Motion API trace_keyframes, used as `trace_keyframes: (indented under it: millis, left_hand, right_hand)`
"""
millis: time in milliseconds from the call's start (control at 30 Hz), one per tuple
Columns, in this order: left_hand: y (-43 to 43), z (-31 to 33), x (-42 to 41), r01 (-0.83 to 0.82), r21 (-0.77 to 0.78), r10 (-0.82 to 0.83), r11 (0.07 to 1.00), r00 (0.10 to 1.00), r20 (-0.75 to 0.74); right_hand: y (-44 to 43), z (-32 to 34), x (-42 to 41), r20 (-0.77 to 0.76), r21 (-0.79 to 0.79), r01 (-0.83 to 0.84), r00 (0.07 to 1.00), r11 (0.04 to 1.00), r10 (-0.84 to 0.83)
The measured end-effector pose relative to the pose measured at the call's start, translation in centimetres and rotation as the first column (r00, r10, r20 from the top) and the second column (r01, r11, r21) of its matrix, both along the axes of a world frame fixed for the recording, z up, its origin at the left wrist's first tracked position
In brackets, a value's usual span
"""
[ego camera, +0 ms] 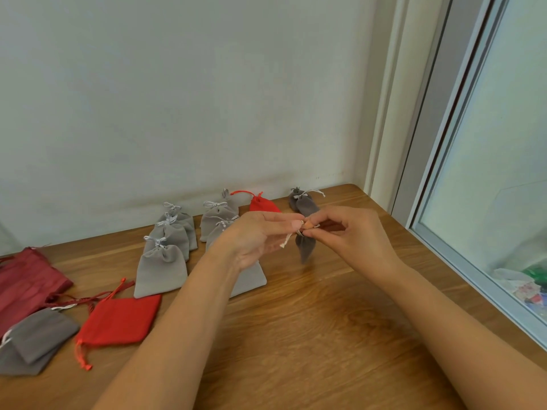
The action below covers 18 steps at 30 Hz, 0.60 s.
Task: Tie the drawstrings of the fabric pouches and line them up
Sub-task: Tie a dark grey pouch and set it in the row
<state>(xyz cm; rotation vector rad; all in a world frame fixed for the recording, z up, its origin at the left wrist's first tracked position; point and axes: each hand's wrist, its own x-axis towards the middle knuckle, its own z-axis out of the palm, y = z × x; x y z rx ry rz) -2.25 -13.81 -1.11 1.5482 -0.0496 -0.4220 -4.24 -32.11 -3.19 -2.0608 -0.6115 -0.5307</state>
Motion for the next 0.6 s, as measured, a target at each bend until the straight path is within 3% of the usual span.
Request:
trace_keyframes:
  millis: [300,367,467,600]
  left_hand:
    - [-0.38,0.08,-0.12,-0.040,0.015,0.037,0.999,0.988,0.152]
    - [-0.41,0.20,-0.24,-0.044,0.021,0.039,0.999,0.980,0.194]
    - [-0.47,0.46,-0.49,-0.045,0.087,0.018,0.995,0.959,0.282]
    - [-0.96,0.26,-0.51,-0.112,0.182,0.030,0.977,0.915,0.402]
  right_hand:
    - [0.14,0.19,0.10,0.097,-0.033,-0.003,0.995,0.999,0.006]
    - [0.17,0.24,0.05,0.022,0.000,-0.019,1.000,1.000,0.019]
    - [0.35,0.34,-0.06,-0.215,0.123,-0.037,0.974,0.992,0.063]
    - [0.50,0.21,0.18,-0.287,0.149,0.010,0.957,0.989,0.033]
